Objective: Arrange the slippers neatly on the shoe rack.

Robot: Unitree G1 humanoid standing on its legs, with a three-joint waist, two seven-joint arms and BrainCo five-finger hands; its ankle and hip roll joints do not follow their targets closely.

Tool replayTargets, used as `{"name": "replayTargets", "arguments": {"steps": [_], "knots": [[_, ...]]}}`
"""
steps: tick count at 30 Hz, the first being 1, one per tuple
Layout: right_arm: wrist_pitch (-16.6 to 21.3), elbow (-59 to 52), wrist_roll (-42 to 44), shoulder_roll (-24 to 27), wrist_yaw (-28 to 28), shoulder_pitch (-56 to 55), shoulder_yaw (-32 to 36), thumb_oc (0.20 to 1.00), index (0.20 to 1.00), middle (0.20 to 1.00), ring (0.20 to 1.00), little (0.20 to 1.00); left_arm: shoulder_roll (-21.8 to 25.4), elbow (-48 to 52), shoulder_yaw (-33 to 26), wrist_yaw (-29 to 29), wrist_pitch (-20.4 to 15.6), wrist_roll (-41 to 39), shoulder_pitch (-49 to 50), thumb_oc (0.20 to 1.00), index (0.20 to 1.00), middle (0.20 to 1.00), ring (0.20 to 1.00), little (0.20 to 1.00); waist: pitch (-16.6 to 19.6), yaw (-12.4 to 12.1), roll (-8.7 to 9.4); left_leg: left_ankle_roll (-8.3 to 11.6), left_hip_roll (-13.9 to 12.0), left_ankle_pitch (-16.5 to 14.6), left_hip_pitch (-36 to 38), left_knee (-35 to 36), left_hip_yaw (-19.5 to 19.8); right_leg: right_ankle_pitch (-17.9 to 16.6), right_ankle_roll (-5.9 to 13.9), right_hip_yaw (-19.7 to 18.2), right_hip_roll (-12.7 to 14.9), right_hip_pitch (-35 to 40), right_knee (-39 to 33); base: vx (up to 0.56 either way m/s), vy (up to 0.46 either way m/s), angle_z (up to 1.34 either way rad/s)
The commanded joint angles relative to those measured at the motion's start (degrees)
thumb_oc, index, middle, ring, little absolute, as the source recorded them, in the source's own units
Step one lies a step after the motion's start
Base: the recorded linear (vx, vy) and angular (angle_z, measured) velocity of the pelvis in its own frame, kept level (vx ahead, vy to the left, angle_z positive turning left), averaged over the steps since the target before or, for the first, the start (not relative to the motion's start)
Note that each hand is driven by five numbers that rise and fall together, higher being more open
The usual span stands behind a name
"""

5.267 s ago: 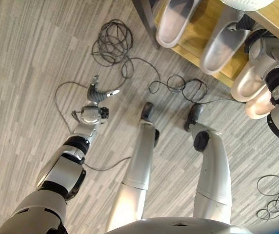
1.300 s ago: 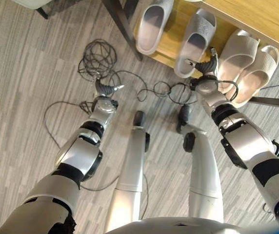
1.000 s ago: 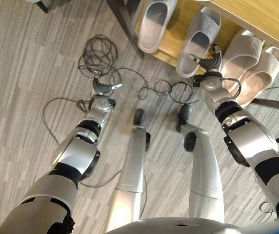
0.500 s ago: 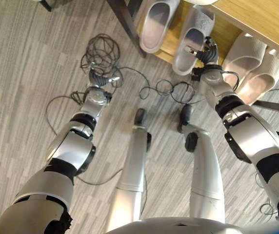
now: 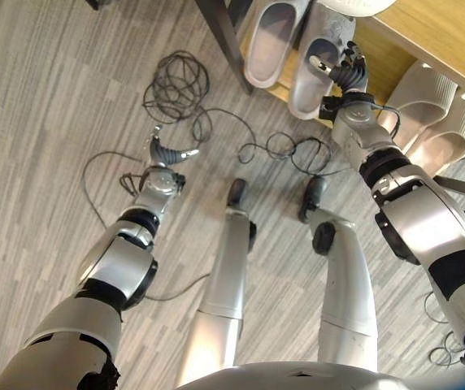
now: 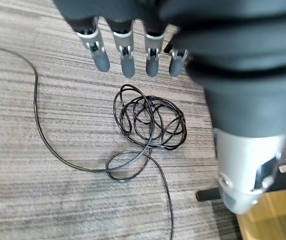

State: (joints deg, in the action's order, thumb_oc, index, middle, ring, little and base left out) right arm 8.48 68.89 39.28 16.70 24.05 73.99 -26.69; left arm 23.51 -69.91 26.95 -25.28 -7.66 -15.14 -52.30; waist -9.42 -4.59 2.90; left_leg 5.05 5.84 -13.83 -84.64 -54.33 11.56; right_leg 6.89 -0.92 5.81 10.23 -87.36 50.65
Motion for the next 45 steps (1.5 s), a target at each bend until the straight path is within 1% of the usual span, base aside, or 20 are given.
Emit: {"name": "replayTargets", "arguments": {"steps": [1, 3, 6, 8, 12, 18, 19, 21, 25, 26, 27, 28, 33, 36, 40, 41, 45], "knots": [[2.7, 1.3, 1.8, -1.4, 2.7, 5.1, 3.8, 1.0, 1.0, 1.0, 1.0, 1.0, 1.1, -1.4, -1.0, -0.9, -1.3, -0.7, -1.2, 1.0, 1.0, 1.0, 1.0, 1.0, -1.1, 0.7, -0.75, 0.08, -4.3, 6.7, 0.8, 9.6, -2.6, 12.1, 4.06, -4.6, -0.7, 6.0, 6.2, 0.0, 0.0, 0.0], [2.9, 2.1, 1.4, -2.0, 5.1, 2.9, 6.5, 1.0, 1.0, 1.0, 1.0, 1.0, 0.3, -2.5, -1.8, -1.4, -0.7, -1.3, -2.0, 1.0, 1.0, 1.0, 1.0, 1.0, -0.9, 1.4, -0.82, -0.03, -4.5, 6.2, 1.0, 9.4, -2.7, 12.2, 4.03, -4.7, -0.8, 6.1, 6.1, 0.0, 0.0, 0.0], [2.7, 2.3, -0.1, -3.1, 6.7, 1.3, 7.5, 1.0, 1.0, 1.0, 1.0, 1.0, -0.6, -3.2, -1.7, -1.7, -0.1, -1.0, -3.3, 1.0, 1.0, 1.0, 1.0, 1.0, -0.8, 1.9, -0.67, -0.16, -4.6, 5.9, 1.2, 9.2, -2.9, 12.0, 4.02, -4.8, -1.0, 6.5, 6.0, 0.0, 0.012, -0.01], [2.8, 3.0, -1.8, -4.9, 9.1, -1.1, 9.2, 1.0, 1.0, 1.0, 1.0, 1.0, -2.0, -3.9, -1.2, -2.5, 0.8, -0.3, -5.5, 1.0, 1.0, 1.0, 1.0, 1.0, -0.8, 2.7, -0.71, -0.29, -4.8, 5.5, 1.8, 9.0, -3.1, 11.7, 4.11, -4.9, -1.3, 7.1, 5.7, -0.01, 0.034, -0.04], [2.7, 2.6, -2.3, -6.7, 9.5, -2.6, 9.6, 1.0, 1.0, 1.0, 1.0, 1.0, -2.2, -4.5, -0.9, -3.1, 1.2, 0.0, -8.0, 1.0, 1.0, 1.0, 1.0, 1.0, -1.0, 3.0, -0.73, -0.54, -4.8, 5.3, 2.7, 9.4, -3.3, 11.6, 4.15, -5.1, -1.6, 7.9, 5.1, -0.02, 0.013, -0.09], [2.0, -0.5, -4.2, -8.9, 7.0, -6.6, 7.1, 1.0, 1.0, 1.0, 1.0, 1.0, -2.4, -3.4, -1.4, -3.3, 0.9, 0.8, -7.3, 1.0, 1.0, 1.0, 1.0, 1.0, -1.6, 3.4, -0.91, -0.51, -5.3, 5.3, 4.0, 9.7, -3.6, 10.9, 4.34, -5.4, -2.1, 9.0, 4.4, -0.03, 0.023, -0.06], [1.6, -1.0, -6.2, -9.4, 6.1, -7.4, 5.9, 1.0, 1.0, 1.0, 1.0, 1.0, -2.8, -3.3, -1.5, -3.2, 0.8, 1.0, -6.6, 1.0, 1.0, 1.0, 1.0, 1.0, -1.7, 3.5, -0.87, -0.49, -5.3, 5.5, 4.2, 9.5, -3.9, 10.8, 4.24, -5.3, -2.2, 9.4, 4.3, -0.02, 0.014, -0.09], [1.6, -1.6, -6.9, -9.6, 5.4, -7.8, 5.5, 1.0, 1.0, 1.0, 1.0, 1.0, -3.1, -3.0, -1.5, -3.1, 0.8, 1.1, -6.2, 1.0, 1.0, 1.0, 1.0, 1.0, -1.7, 3.6, -0.88, -0.28, -5.3, 5.8, 4.3, 9.3, -3.8, 10.4, 4.45, -5.5, -2.3, 9.5, 4.2, -0.03, 0.022, -0.06], [2.0, -1.8, -5.3, -9.8, 3.7, -7.4, 5.2, 1.0, 1.0, 1.0, 1.0, 1.0, -3.0, -3.1, -1.5, -2.8, 0.6, 1.1, -6.6, 1.0, 1.0, 1.0, 1.0, 1.0, -2.1, 3.3, -0.92, -0.46, -5.4, 6.4, 5.5, 11.3, -4.0, 10.0, 4.78, -5.5, -2.1, 10.3, 3.5, -0.04, 0.009, -0.03], [2.3, -1.4, -3.6, -9.8, 2.7, -6.4, 5.2, 1.0, 1.0, 1.0, 1.0, 1.0, -2.7, -3.4, -1.2, -2.5, 0.4, 0.5, -7.9, 1.0, 1.0, 1.0, 1.0, 1.0, -2.3, 3.3, -1.05, -0.52, -5.4, 7.1, 5.3, 12.6, -3.9, 9.8, 5.15, -5.4, -1.8, 9.9, 3.1, 0.0, 0.0, 0.0], [2.3, -1.4, -3.6, -9.8, 2.7, -6.4, 5.2, 1.0, 1.0, 1.0, 1.0, 1.0, -2.7, -3.5, -1.2, -2.5, 0.4, 0.5, -7.9, 1.0, 1.0, 1.0, 1.0, 1.0, -2.3, 3.3, -1.05, -0.52, -5.4, 7.1, 5.3, 12.6, -3.9, 9.8, 5.15, -5.4, -1.8, 9.9, 3.1, -0.04, 0.001, 0.02], [2.7, -1.0, -1.7, -9.9, 1.8, -5.3, 4.8, 1.0, 1.0, 1.0, 1.0, 1.0, -2.5, -3.8, -0.6, -2.4, 0.5, 0.2, -9.4, 1.0, 1.0, 1.0, 1.0, 1.0, -2.4, 3.2, -1.09, -0.43, -5.4, 7.6, 4.8, 12.9, -3.9, 9.9, 5.08, -5.4, -1.8, 9.5, 3.1, 0.0, 0.0, 0.0], [2.7, 0.9, 0.9, -10.7, 0.7, -4.2, 4.5, 1.0, 1.0, 1.0, 1.0, 1.0, -2.7, -4.7, 0.1, -2.2, 0.8, -0.1, -10.8, 1.0, 1.0, 1.0, 1.0, 1.0, -1.9, 3.3, -1.02, -0.31, -5.3, 8.1, 3.1, 12.4, -3.1, 9.3, 5.39, -5.6, -1.5, 7.8, 3.7, 0.0, 0.0, 0.0], [2.5, 1.5, 0.9, -10.4, 0.3, -3.6, 3.8, 1.0, 1.0, 1.0, 1.0, 1.0, -2.6, -5.2, 0.3, -2.1, 1.0, -0.1, -11.2, 1.0, 1.0, 1.0, 1.0, 1.0, -1.8, 3.2, -1.03, -0.33, -5.2, 8.1, 2.7, 12.4, -3.2, 9.4, 5.35, -5.6, -1.3, 7.3, 3.9, 0.0, 0.0, 0.0], [2.3, 2.2, 1.5, -9.9, -0.7, -2.1, 2.7, 1.0, 1.0, 1.0, 1.0, 1.0, -1.9, -5.8, 0.5, -1.7, 1.2, 0.2, -11.8, 1.0, 1.0, 1.0, 1.0, 1.0, -2.0, 2.9, -1.07, -0.36, -5.2, 8.1, 1.5, 11.8, -3.0, 9.5, 5.4, -5.8, -1.2, 6.3, 4.5, 0.01, 0.003, 0.0], [2.0, 2.2, 1.8, -9.4, -1.7, -1.5, 2.0, 1.0, 1.0, 1.0, 1.0, 1.0, -1.2, -5.6, 0.7, -1.5, 1.0, 0.4, -11.8, 1.0, 1.0, 1.0, 1.0, 1.0, -2.2, 2.7, -1.06, -0.39, -5.1, 8.0, 0.9, 11.0, -3.2, 9.6, 5.43, -6.0, -1.0, 5.8, 5.2, 0.04, 0.002, 0.0], [1.3, 1.9, 1.6, -9.0, -3.1, -1.0, 0.6, 1.0, 1.0, 1.0, 1.0, 1.0, 0.0, -5.1, 1.2, -0.9, 0.9, 0.7, -12.0, 1.0, 1.0, 1.0, 1.0, 1.0, -2.1, 2.4, -0.73, -0.34, -4.9, 7.6, 0.0, 9.8, -3.1, 10.0, 5.24, -6.0, -0.7, 5.3, 5.8, 0.04, -0.008, 0.02]]}}
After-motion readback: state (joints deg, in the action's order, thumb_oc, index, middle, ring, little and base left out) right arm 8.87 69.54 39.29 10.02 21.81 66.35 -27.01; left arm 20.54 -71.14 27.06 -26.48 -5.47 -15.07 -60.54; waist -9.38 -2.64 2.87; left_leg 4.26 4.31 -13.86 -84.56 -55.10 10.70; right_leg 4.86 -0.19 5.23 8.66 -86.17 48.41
